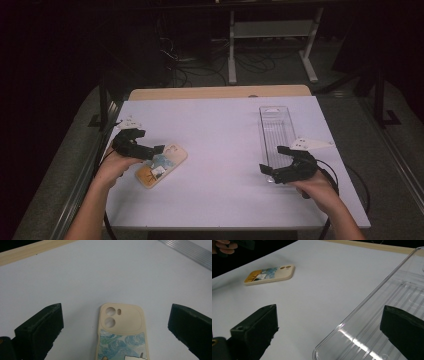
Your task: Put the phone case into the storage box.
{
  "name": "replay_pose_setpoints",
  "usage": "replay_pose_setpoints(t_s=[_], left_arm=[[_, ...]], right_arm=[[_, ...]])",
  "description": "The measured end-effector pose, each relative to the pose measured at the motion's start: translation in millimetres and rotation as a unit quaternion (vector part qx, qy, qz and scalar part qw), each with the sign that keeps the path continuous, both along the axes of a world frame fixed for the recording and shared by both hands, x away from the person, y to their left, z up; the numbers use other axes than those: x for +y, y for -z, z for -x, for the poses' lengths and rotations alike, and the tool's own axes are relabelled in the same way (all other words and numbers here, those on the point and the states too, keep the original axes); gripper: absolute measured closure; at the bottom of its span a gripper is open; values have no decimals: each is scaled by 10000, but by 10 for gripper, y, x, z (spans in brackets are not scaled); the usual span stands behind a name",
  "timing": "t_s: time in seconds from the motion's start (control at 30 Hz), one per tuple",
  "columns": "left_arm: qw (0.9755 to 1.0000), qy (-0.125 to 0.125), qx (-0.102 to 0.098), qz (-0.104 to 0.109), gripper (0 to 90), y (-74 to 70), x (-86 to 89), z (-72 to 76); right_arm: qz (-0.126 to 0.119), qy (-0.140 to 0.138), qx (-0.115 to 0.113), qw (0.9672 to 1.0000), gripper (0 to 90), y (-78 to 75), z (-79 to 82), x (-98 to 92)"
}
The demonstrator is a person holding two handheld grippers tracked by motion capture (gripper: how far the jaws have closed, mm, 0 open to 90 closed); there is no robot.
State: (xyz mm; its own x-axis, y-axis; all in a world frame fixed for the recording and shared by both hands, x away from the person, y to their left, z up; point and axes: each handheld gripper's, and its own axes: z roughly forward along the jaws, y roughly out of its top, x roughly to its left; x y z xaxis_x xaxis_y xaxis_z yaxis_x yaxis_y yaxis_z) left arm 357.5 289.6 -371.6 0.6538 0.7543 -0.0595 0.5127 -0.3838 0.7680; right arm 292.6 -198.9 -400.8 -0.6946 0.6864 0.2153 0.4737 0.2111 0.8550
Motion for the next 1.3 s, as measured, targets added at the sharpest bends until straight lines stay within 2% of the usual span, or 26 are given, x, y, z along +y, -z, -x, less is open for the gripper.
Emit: replay_pose_setpoints(t_s=[0.13, 0.17, 0.3, 0.37, 0.43, 0.47, 0.5, 0.7, 0.73, 0.8, 0.9, 0.93, 0.97, 1.0, 1.03, 1.07, 1.27, 1.3], left_arm=[[10000, 33, 49, -1, 0, 10, 9, 13], [9998, 145, 33, -149, 0, 5, 28, 7], [9997, 149, 117, -153, 0, 29, 20, 34], [9998, 147, 94, -124, 0, 44, 20, 41], [9995, 219, 97, -213, 0, 56, 37, 46], [9996, 173, 150, -162, 0, 68, 29, 64], [9995, 226, 104, -217, 0, 76, 35, 63], [9992, 284, 184, -224, 0, 132, 41, 106], [9989, 319, 168, -290, 0, 134, 50, 108], [9992, 277, 194, -222, 0, 143, 52, 120], [9992, 279, 156, -257, 0, 152, 71, 132], [9993, 244, 201, -185, 0, 168, 68, 150], [9991, 278, 187, -248, 0, 180, 74, 155], [9995, 182, 197, -165, 0, 203, 60, 174], [9992, 255, 169, -263, 0, 206, 79, 172], [9994, 231, 200, -179, 0, 230, 79, 183], [9993, 199, 188, -252, 0, 305, 85, 200], [9992, 165, 246, -265, 0, 316, 83, 211]], right_arm=[[-8, 10, 3, 10000, 10, 0, 0, 0], [-3, 8, 2, 10000, 10, 0, 2, 0], [-10, 9, 7, 10000, 10, 0, 1, -1], [-2, 6, 0, 10000, 10, 0, 2, -1], [-1, 4, -1, 10000, 10, 0, 2, -2], [3, 3, -4, 10000, 10, 0, 1, -1], [3, 6, -2, 10000, 10, 0, 2, 0], [9, 11, 2, 10000, 10, 0, 4, 1], [10, 10, 1, 10000, 10, 0, 4, 1], [10, 10, 0, 10000, 10, 0, 4, 1], [6, 0, -3, 10000, 10, 0, 1, 0], [5, -4, -6, 10000, 10, 1, 0, -1], [-7, 1, 6, 10000, 10, 0, 1, -2], [-3, -4, 4, 10000, 10, 0, 1, -3], [-2, -6, 2, 10000, 10, 0, 0, -3], [-4, -1, 4, 10000, 10, 0, 0, -1], [11, 6, -2, 10000, 10, 0, 3, 1], [10, 6, 0, 10000, 10, 0, 4, 2]])
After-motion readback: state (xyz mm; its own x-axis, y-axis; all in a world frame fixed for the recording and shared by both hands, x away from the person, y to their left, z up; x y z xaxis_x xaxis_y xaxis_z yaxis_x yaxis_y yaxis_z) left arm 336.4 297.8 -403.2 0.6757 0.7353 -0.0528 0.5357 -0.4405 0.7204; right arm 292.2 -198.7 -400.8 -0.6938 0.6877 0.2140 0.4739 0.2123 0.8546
